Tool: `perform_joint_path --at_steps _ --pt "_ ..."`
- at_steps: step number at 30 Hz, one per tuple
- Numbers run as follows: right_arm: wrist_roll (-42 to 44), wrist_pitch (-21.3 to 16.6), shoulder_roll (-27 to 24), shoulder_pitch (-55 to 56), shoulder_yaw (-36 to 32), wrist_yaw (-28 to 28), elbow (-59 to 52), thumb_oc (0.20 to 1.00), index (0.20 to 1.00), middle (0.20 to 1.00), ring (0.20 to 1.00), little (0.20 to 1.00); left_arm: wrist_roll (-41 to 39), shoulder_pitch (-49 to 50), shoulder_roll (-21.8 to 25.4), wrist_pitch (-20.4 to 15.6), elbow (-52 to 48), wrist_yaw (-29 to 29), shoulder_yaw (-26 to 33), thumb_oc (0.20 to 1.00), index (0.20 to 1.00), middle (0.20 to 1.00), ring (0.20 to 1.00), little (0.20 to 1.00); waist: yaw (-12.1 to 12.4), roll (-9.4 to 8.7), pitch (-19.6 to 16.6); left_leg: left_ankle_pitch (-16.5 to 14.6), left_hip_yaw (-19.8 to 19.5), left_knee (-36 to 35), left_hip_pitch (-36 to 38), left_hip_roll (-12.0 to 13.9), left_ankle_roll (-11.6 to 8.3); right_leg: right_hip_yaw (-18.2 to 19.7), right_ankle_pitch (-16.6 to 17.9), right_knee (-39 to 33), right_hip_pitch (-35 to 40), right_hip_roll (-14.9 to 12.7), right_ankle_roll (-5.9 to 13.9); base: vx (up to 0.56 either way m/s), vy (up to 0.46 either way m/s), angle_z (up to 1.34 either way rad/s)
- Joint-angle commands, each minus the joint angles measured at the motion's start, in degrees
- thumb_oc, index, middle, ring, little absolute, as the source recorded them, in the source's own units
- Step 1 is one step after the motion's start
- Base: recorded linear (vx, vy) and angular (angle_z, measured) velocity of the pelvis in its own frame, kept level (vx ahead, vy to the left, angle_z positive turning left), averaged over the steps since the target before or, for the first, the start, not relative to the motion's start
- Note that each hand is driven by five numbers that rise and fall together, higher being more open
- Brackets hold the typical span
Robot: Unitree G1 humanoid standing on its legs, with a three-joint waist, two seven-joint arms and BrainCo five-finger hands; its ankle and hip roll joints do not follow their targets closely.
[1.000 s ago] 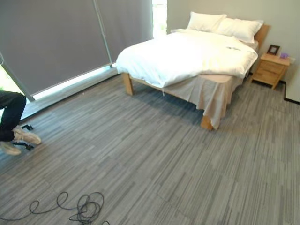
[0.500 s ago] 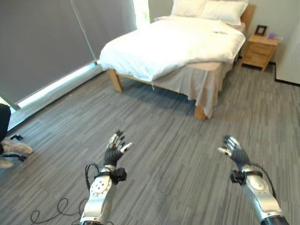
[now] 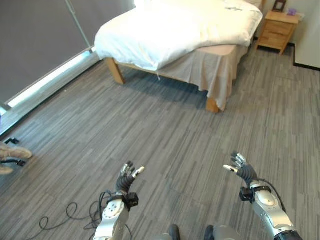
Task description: Making the bed.
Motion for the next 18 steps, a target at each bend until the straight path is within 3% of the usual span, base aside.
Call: perform_joint_path --at_steps 1,4,5,7,8,9,10,11,12,14,15,16,17,18 --pt "2.69 -2.6 0.81 0.64 -1.72 1.24 -3.92 1.0 1.0 1.0 1.0 1.0 2.55 -1.35 2.93 -2.98 -3.12 0.64 2.15 1.0 1.0 1.0 1.0 1.0 -1.16 -1.86 -0.22 -0.98 -4.87 -2.38 5.68 2.5 -4.47 -1.38 16.04 -20.75 3.45 -2.96 2.52 0.42 -0.162 0.08" --pt "2.57 -2.35 0.09 1.86 -2.07 1.67 -3.89 1.0 1.0 1.0 1.0 1.0 2.51 -3.64 3.03 -3.07 -2.01 0.74 2.42 1.0 1.0 1.0 1.0 1.0 -4.29 -2.88 -0.19 -3.3 -6.9 -2.38 10.62 4.25 -7.25 -2.09 19.11 -37.18 1.58 -0.69 4.4 0.46 -0.207 0.12" --pt "1.96 -2.14 -0.02 2.38 -2.18 1.83 -4.74 1.0 1.0 1.0 1.0 1.0 2.73 -4.64 2.89 -3.18 -2.13 0.9 2.32 1.0 1.0 1.0 1.0 1.0 -5.19 -2.63 -0.49 -4.27 -7.15 -2.38 12.61 5.98 -8.15 -2.76 20.0 -39.59 1.37 0.16 4.92 0.5 -0.23 0.19" --pt "1.57 -1.98 -0.17 2.77 -2.43 1.94 -5.48 1.0 1.0 1.0 1.0 1.0 2.84 -5.02 2.64 -3.26 -2.52 0.89 2.01 1.0 1.0 1.0 1.0 1.0 -5.43 -2.59 -0.76 -4.4 -7.31 -2.38 13.45 6.69 -8.58 -3.3 20.27 -39.11 1.56 -0.14 5.13 0.4 -0.173 0.42" --pt "2.04 -2.23 -0.46 3.53 -3.13 2.81 -5.89 1.0 1.0 1.0 1.0 1.0 3.48 -5.23 2.02 -3.19 -3.87 0.39 1.0 1.0 1.0 1.0 1.0 1.0 -5.33 -1.98 -2.25 -1.27 -8.23 -0.89 14.71 8.59 -9.79 -5.03 18.92 -36.97 3.51 0.41 3.49 0.34 -0.143 0.59" --pt "2.04 -2.22 -0.46 3.55 -3.14 2.82 -5.91 1.0 1.0 1.0 1.0 1.0 3.48 -5.21 2.02 -3.18 -3.88 0.4 0.99 1.0 1.0 1.0 1.0 1.0 -5.48 -2.08 -2.32 -1.08 -8.41 -0.99 14.59 8.49 -9.79 -5.13 18.94 -36.97 3.44 0.24 3.48 0.67 -0.345 0.39" --pt "2.92 -2.52 -1.29 2.31 -3.15 2.63 -5.86 1.0 1.0 1.0 1.0 1.0 2.82 -5.64 1.35 -3.3 -4.86 -0.33 -0.25 1.0 1.0 1.0 1.0 1.0 -6.3 -1.06 -3.19 8.65 -9.22 12.75 10.92 11.38 -11.43 -4.87 15.69 -34.18 5.09 2.08 0.28 0.45 -0.304 0.41" --pt "3.44 -2.42 -1.65 1.97 -2.95 2.28 -5.97 1.0 1.0 1.0 1.0 1.0 2.06 -5.8 1.3 -3.23 -4.93 -0.59 -0.6 1.0 1.0 1.0 1.0 1.0 -5.81 -1.43 -2.82 11.05 -8.81 19.86 7.1 11.74 -10.84 -4.84 14.2 -34.16 6.87 2.7 -1.0 0.63 -0.51 0.53" --pt "4.58 -3.07 -2.28 1.0 -2.84 2.44 -5.87 1.0 1.0 1.0 1.0 1.0 0.87 -5.52 0.88 -3.16 -5.9 -0.81 -0.32 1.0 1.0 1.0 1.0 1.0 -5.25 -2.95 -2.25 14.83 -8.6 31.44 2.27 11.95 -10.43 -5.37 13.01 -34.67 9.77 3.31 -3.26 0.45 -0.483 0.42" --pt "4.15 -3.19 -3.72 0.83 -3.41 2.26 -6.53 1.0 1.0 1.0 1.0 1.0 -0.29 -4.77 1.39 -2.79 -7.54 -2.55 -0.54 1.0 1.0 1.0 1.0 1.0 -2.88 -4.56 -0.73 15.1 -5.59 42.24 -3.49 12.92 -9.07 -5.22 9.65 -35.88 15.1 5.23 -6.34 0.49 -0.499 -0.47" --pt "2.98 -3.08 -4.91 0.07 -3.56 1.67 -5.67 1.0 1.0 1.0 1.0 1.0 -0.24 -4.49 1.19 -2.74 -7.52 -2.52 -0.66 1.0 1.0 1.0 1.0 1.0 -0.84 -5.29 0.38 13.96 -5.53 47.05 -8.15 10.96 -9.47 -4.91 8.25 -36.63 17.77 5.47 -6.76 0.32 -0.28 -0.8" --pt "2.97 -3.1 -4.88 0.02 -3.58 1.67 -5.63 1.0 1.0 1.0 1.0 1.0 -0.24 -4.54 1.21 -2.73 -7.51 -2.52 -0.66 1.0 1.0 1.0 1.0 1.0 -0.99 -5.37 0.26 14.03 -5.66 47.18 -8.51 10.86 -9.4 -5.05 8.32 -36.64 17.58 5.36 -6.75 0.49 -0.26 -0.47" --pt "2.19 -2.74 -5.95 -2.08 -4.07 0.67 -4.54 1.0 1.0 1.0 1.0 1.0 -1.3 -4.25 0.55 -2.71 -7.81 -2.78 -0.62 1.0 1.0 1.0 1.0 1.0 2.09 -5.74 1.23 11.35 -4.37 47.4 -15.51 9.28 -9.23 -4.68 7.28 -38.65 22.39 5.69 -6.39 0.73 -0.198 -0.25" --pt "3.44 -2.86 -5.83 -2.81 -4.7 0.66 -4.91 1.0 1.0 1.0 1.0 1.0 -1.51 -3.48 0.41 -2.78 -8.12 -3.36 -0.52 1.0 1.0 1.0 1.0 1.0 4.29 -5.35 0.59 11.65 -1.03 38.0 -19.59 10.08 -9.8 -5.15 5.88 -40.1 25.94 6.29 -5.64 0.74 -0.199 -0.02"
